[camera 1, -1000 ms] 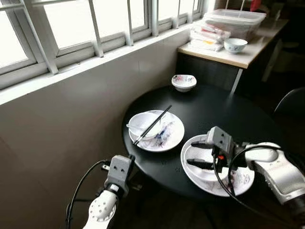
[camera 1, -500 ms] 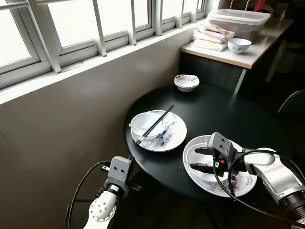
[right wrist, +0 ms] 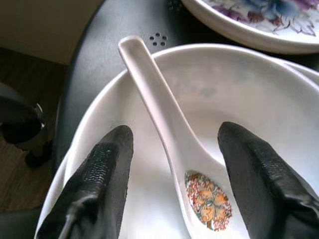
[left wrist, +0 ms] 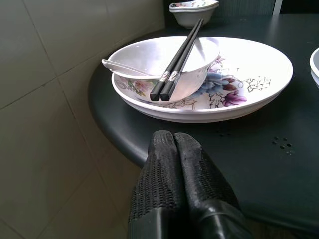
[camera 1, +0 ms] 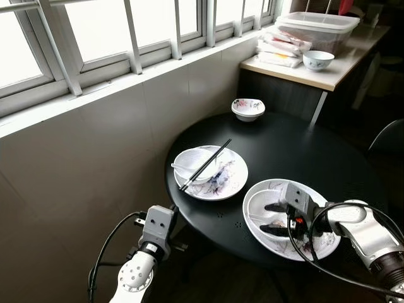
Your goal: Kitchen organization
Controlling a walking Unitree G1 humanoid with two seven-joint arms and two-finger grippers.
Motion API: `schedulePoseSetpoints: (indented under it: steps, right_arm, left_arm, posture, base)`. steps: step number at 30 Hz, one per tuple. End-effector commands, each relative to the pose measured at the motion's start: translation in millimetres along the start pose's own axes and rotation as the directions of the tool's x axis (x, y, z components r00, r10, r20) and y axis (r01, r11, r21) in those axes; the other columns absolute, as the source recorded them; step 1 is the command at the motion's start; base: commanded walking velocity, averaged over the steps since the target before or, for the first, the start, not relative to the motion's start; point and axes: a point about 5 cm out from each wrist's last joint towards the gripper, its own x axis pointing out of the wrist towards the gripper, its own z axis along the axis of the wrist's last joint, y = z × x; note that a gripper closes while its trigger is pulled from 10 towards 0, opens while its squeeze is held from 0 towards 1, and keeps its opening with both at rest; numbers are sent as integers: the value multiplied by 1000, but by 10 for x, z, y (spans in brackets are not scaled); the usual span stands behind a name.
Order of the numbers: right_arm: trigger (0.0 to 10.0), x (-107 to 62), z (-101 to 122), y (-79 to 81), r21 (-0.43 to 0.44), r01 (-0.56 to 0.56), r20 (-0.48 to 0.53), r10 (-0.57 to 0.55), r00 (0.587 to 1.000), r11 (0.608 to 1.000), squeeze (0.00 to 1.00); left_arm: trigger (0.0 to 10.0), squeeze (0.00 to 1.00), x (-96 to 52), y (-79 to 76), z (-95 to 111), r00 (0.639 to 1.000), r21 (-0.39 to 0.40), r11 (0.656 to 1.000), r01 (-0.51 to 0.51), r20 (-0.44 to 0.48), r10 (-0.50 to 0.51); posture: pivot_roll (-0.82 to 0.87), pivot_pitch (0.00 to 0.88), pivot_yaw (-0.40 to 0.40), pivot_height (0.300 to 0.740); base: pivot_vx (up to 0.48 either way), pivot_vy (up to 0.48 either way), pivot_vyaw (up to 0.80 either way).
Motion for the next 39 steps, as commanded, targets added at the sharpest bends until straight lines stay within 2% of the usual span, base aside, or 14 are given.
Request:
schedulePoseSetpoints:
  steps: [1,7,19,20,21,22,23,24,35,39]
  right_arm:
    - [10000,7,35,-27,-21,-12,-2,12,1000,1000,0]
    - [10000,48,-112,-71,23,27,-47,-26,999,999,0]
    - [10000,88,-225,-124,105,64,-77,-56,995,992,0]
    - [7686,94,-230,-125,107,67,-80,-58,995,992,0]
    - [7686,96,-231,-125,107,67,-81,-58,995,992,0]
    - [2314,100,-232,-128,111,74,-82,-65,994,991,0]
    - [2314,103,-233,-132,113,80,-83,-70,994,990,0]
    - [0,104,-238,-134,121,84,-84,-75,994,989,0]
    - [0,166,-106,-132,90,54,-25,-52,998,994,0]
    - [0,198,14,-153,46,82,26,-84,996,996,0]
  left_arm:
    - [10000,0,14,13,7,1000,-4,1000,1,6,-1]
    - [10000,0,21,8,7,1000,-3,1000,2,5,-2]
    - [10000,0,21,-5,2,1000,-7,1000,3,3,-3]
    - [10000,0,20,-8,0,1000,-8,1000,3,2,-3]
    - [10000,0,20,-10,-1,1000,-8,1000,3,2,-3]
    - [10000,0,20,-10,-1,1000,-8,1000,3,2,-3]
    - [10000,0,20,-11,-2,1000,-9,1000,4,1,-4]
    - [10000,0,20,-12,-2,1000,-9,1000,4,1,-4]
    - [10000,0,19,-20,-13,1000,-15,1000,7,-5,-7]
    - [10000,0,17,-21,-16,1000,-17,1000,7,-6,-7]
  posture:
    - [-105,0,22,740]
    - [-99,0,20,740]
    - [-95,0,16,740]
    - [-96,0,15,740]
    - [-96,0,15,740]
    - [-96,0,15,740]
    - [-96,0,15,740]
    - [-97,0,15,740]
    - [-99,0,13,740]
    - [-99,0,12,740]
  base:
    - [0,0,0]
    - [0,0,0]
    - [0,0,0]
    - [0,0,0]
    - [0,0,0]
    - [0,0,0]
    - [0,0,0]
    - [0,0,0]
    - [0,0,0]
    - [0,0,0]
